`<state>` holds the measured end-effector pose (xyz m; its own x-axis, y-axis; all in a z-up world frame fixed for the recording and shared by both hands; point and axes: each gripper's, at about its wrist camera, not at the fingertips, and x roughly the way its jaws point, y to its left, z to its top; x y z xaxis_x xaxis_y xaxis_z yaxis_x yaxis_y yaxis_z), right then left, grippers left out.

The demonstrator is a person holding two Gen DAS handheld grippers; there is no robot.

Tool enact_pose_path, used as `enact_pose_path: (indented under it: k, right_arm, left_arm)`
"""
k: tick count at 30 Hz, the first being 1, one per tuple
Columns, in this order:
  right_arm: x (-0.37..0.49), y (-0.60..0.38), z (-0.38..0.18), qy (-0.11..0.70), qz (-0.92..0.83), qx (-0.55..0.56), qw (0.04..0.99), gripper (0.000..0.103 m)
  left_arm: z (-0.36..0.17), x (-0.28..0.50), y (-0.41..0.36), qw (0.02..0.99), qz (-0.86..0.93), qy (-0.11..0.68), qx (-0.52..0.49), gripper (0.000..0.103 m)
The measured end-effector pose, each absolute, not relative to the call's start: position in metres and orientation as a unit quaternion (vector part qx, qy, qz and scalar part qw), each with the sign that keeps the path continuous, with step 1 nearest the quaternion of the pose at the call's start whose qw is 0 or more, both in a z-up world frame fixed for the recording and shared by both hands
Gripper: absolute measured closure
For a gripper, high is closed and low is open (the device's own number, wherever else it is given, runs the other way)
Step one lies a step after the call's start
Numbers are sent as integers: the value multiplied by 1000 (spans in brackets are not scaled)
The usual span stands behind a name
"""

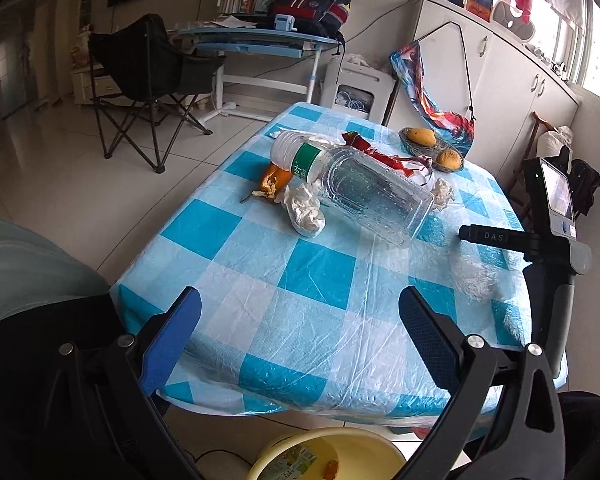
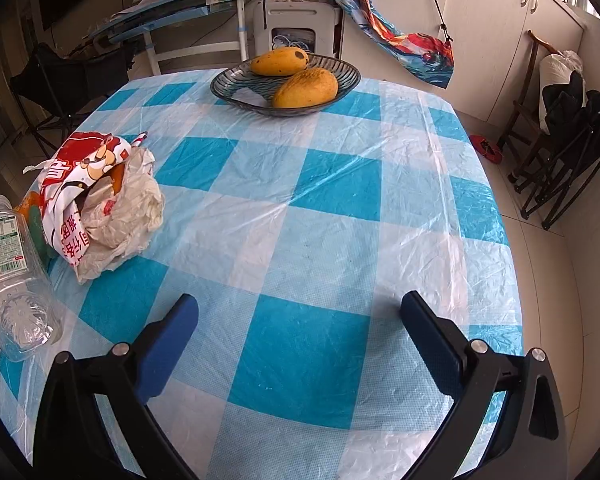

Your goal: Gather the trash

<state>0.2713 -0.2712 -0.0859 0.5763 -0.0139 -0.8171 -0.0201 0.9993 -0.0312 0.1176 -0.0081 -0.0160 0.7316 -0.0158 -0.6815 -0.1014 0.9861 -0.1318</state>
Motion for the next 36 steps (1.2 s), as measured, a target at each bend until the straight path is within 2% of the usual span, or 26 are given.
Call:
enact_pose_path:
  k: [3, 7, 11, 17, 36]
  right_arm:
    - [271, -272, -86, 460, 2, -19, 888, 6]
    - [271, -272, -86, 460, 2, -18, 888, 6]
    - [271, -271, -86, 460, 2, -18, 888, 6]
    - [271, -272, -86, 460, 2, -19, 888, 6]
    - [272, -271, -86, 460, 2, -19, 888, 6]
  left_arm:
    - [-17, 101, -28, 929, 24, 367, -39, 7]
    - [-14, 83, -51, 920, 43, 384, -63, 7]
    - [-5, 76, -81, 912, 113, 394, 16, 7]
    - [-18, 71, -91, 893, 125, 431, 44, 7]
    - [-6, 52, -72, 904, 146, 401, -4, 7]
